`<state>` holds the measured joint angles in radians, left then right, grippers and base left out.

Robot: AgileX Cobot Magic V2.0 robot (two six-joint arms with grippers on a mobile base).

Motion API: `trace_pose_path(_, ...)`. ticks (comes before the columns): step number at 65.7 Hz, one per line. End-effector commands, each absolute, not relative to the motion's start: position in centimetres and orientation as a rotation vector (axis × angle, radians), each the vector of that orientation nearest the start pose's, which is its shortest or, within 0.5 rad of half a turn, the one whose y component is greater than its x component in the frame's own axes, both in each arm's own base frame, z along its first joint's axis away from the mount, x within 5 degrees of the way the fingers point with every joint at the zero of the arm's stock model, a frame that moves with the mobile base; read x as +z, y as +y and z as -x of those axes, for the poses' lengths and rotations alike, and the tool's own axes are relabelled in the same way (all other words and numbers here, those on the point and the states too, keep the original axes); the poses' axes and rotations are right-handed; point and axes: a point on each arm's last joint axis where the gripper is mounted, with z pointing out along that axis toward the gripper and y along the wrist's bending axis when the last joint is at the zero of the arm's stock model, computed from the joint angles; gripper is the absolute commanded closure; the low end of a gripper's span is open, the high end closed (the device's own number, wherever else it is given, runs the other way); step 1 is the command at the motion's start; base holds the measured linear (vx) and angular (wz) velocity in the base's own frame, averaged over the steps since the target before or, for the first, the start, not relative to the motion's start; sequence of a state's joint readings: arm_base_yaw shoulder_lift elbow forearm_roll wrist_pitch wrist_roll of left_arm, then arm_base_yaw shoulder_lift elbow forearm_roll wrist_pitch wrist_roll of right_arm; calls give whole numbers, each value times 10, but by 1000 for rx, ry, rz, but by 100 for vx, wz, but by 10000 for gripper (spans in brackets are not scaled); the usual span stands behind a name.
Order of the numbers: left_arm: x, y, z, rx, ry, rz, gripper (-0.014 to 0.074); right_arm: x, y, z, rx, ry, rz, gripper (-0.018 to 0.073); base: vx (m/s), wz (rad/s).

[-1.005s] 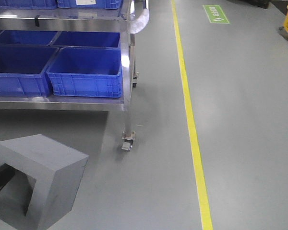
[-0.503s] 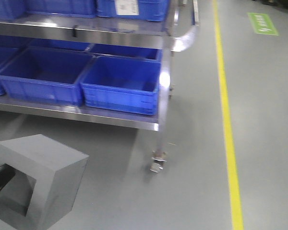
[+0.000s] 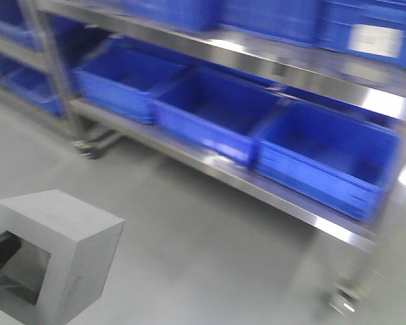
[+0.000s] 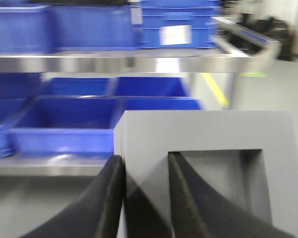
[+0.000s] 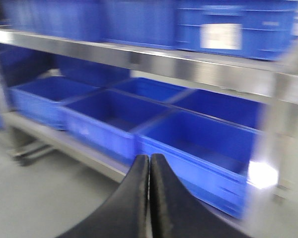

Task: Sort gray base to blue bin
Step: 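Drive down the aisle between shelves of blue bins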

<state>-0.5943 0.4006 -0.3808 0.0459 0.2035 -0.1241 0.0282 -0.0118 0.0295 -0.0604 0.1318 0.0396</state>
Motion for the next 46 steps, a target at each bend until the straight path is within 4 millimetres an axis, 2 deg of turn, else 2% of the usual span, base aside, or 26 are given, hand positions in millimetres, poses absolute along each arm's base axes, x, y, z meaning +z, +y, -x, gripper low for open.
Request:
trace_pose_path(1, 316, -53, -78, -535, 1543, -396, 602, 194, 1, -57, -9, 1562, 43, 568, 26, 99)
trace_pose_path(46, 316, -53, -78, -535, 1543, -396, 602, 194, 1, -57, -9, 1562, 43, 568, 23, 82)
